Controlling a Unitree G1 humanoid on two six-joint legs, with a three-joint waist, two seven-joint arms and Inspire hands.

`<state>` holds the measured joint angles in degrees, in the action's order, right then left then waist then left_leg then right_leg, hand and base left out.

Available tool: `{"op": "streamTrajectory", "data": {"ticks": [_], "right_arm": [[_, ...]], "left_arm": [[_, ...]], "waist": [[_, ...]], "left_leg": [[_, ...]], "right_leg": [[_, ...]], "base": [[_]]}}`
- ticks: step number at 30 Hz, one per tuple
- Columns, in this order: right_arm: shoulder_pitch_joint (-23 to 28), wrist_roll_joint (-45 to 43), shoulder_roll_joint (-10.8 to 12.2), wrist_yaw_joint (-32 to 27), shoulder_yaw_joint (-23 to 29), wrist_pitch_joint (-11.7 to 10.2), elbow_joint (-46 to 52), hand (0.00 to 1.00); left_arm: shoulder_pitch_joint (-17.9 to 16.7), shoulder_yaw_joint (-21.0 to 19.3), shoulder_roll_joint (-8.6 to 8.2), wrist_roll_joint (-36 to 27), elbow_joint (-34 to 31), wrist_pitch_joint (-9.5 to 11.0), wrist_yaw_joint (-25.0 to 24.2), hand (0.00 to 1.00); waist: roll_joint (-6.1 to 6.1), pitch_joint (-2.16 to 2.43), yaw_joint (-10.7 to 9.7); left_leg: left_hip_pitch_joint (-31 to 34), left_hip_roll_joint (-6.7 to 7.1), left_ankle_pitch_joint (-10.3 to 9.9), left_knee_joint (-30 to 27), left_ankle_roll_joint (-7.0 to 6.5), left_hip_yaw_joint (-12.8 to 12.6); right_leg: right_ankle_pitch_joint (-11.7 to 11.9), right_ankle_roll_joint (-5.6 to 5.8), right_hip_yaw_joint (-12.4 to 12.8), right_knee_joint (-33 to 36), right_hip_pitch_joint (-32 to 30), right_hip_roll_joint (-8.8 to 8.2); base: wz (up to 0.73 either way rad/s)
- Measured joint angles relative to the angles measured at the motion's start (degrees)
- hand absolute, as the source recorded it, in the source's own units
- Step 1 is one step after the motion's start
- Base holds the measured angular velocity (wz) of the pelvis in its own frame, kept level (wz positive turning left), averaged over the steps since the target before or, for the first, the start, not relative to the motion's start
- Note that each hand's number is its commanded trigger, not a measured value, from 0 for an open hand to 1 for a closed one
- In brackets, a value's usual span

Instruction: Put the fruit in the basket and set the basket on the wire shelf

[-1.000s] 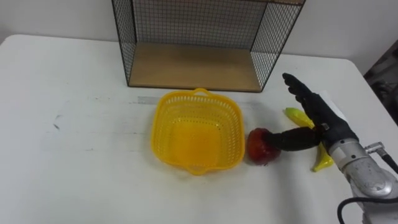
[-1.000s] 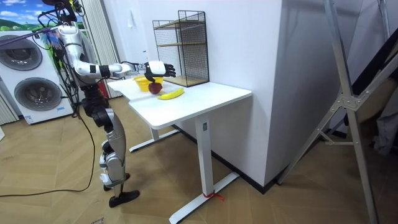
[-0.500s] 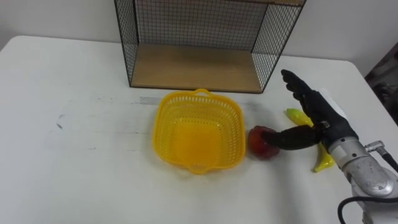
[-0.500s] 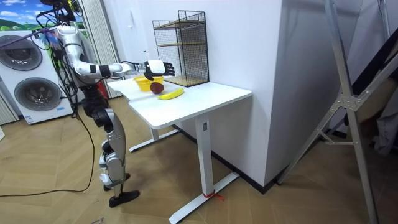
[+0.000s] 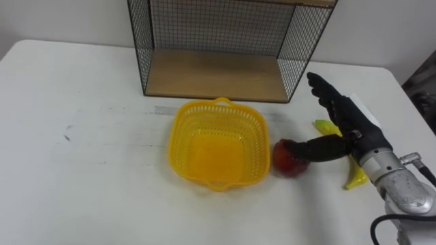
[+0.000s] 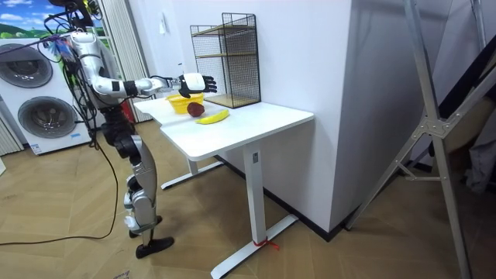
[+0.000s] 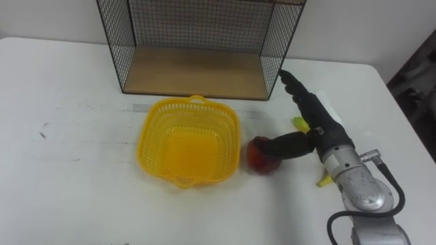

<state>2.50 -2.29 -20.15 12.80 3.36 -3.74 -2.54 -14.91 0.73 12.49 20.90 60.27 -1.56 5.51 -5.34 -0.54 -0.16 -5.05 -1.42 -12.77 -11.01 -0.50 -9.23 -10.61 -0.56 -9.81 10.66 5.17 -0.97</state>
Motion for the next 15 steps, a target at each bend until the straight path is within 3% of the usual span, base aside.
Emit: {"op": "streamTrajectory", "data": {"ticks": [8, 15], "right_arm": [[0.32, -0.40, 0.02, 1.15, -1.12, 0.00, -0.16, 0.00], [1.60, -2.73, 0.02, 2.49, -3.36, 0.08, -1.28, 0.00]], "left_arm": [[0.67, 0.04, -0.01, -0.02, 0.35, 0.02, -0.01, 0.00], [1.27, 0.00, -0.07, 0.02, -0.08, 0.02, 0.02, 0.00]], "waist": [[0.32, -0.06, 0.49], [0.74, 0.15, 0.61]], "left_leg": [[0.44, -0.06, -0.03, -0.33, 0.01, 0.12], [0.44, -0.04, -0.03, -0.15, 0.01, 0.00]], "right_leg": [[0.01, -0.02, 0.14, 0.03, -0.19, 0.04], [0.01, -0.02, 0.39, 0.02, -0.38, 0.05]], "base": [[0.00], [0.00]]}}
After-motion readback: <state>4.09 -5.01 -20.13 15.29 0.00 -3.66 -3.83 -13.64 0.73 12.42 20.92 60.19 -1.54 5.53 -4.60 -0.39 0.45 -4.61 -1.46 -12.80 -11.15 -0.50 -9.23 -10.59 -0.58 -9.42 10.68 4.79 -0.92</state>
